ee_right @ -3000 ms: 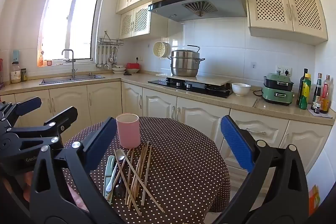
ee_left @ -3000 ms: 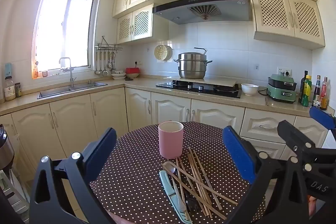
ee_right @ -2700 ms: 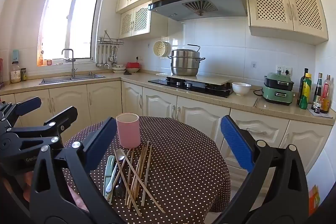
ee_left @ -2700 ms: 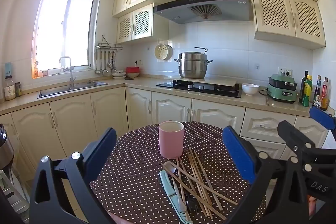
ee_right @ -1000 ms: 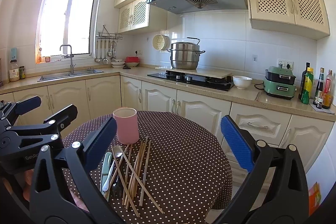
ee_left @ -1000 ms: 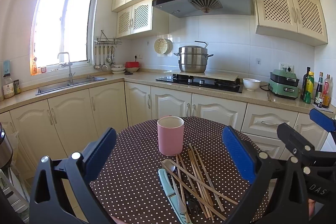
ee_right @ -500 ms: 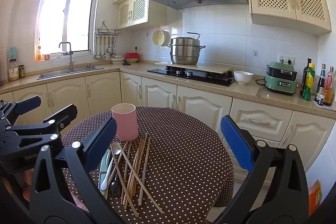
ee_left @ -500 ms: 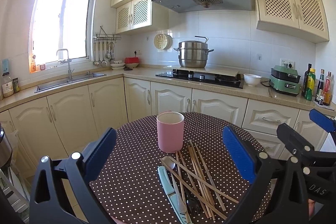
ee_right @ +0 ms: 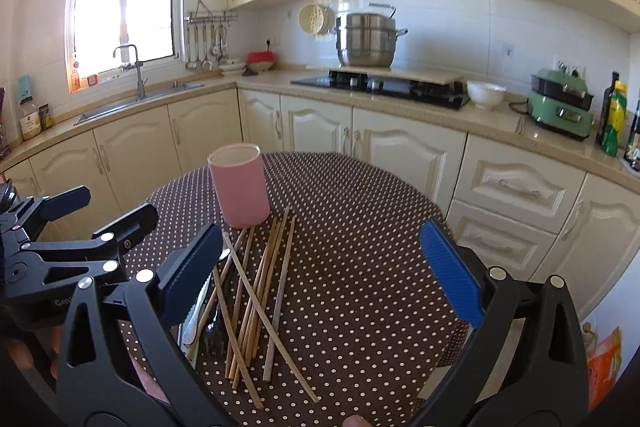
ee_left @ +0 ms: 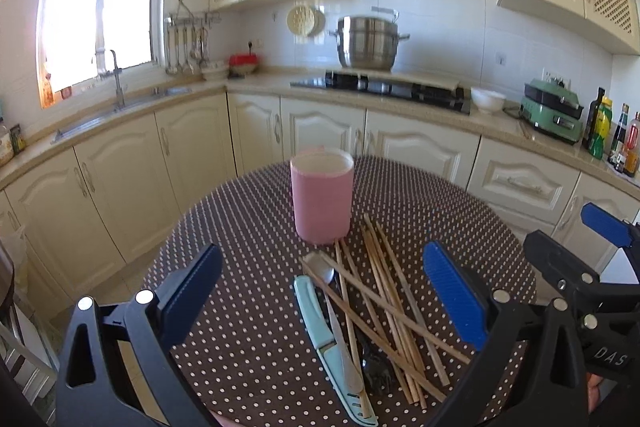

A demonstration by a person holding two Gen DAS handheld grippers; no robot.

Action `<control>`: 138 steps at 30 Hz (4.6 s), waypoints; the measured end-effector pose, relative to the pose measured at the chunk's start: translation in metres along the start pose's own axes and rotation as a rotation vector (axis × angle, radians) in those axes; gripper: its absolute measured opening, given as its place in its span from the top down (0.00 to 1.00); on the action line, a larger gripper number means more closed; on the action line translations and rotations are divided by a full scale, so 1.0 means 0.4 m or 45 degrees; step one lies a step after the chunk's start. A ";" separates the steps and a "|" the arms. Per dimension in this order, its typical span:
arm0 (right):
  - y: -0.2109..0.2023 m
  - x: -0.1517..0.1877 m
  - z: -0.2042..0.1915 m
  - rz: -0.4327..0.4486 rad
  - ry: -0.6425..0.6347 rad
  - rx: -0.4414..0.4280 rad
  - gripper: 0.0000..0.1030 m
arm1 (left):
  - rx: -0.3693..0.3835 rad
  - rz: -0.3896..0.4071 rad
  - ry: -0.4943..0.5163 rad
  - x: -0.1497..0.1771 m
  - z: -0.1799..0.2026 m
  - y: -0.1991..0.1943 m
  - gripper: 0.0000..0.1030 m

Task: Organize utensils
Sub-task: 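Lower the left tool onto a wooden chopstick and close it while the right tool grasps another chopstick, then lift the left tool's chopstick over the pink cup and release it while the right tool drops its chopstick in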

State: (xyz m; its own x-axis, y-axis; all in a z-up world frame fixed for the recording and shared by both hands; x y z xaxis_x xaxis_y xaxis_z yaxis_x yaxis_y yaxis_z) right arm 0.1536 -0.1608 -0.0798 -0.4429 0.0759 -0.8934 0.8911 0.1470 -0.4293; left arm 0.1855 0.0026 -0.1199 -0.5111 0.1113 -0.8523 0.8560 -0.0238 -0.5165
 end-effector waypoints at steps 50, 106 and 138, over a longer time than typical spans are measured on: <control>0.396 0.237 -0.164 -0.789 -0.196 -0.456 0.68 | 0.192 -0.582 -0.355 0.131 -0.013 0.438 0.94; 0.411 -0.491 -0.247 0.451 0.185 -0.460 0.94 | 0.170 0.495 -0.196 -0.562 -0.130 0.045 0.95; 0.471 -0.282 -0.232 0.292 0.042 -0.453 0.93 | 0.170 0.098 -0.174 -0.296 -0.148 0.334 0.50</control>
State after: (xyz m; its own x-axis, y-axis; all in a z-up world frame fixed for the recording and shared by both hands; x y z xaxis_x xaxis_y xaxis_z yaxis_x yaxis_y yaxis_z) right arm 0.3624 -0.0500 -0.0474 -0.2454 0.1769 -0.9531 0.8797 0.4538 -0.1423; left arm 0.3651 0.0449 -0.0830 -0.4583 -0.0319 -0.8882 0.8796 -0.1594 -0.4481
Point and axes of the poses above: each gripper's, at about its wrist camera, not at the fingertips, and y roughly the way its jaws point, z to its right, x to its underside, the point moved 10 cm from there along y, roughly the way its jaws point, and after that the axes turned 6 degrees about y, right-handed, at the moved point
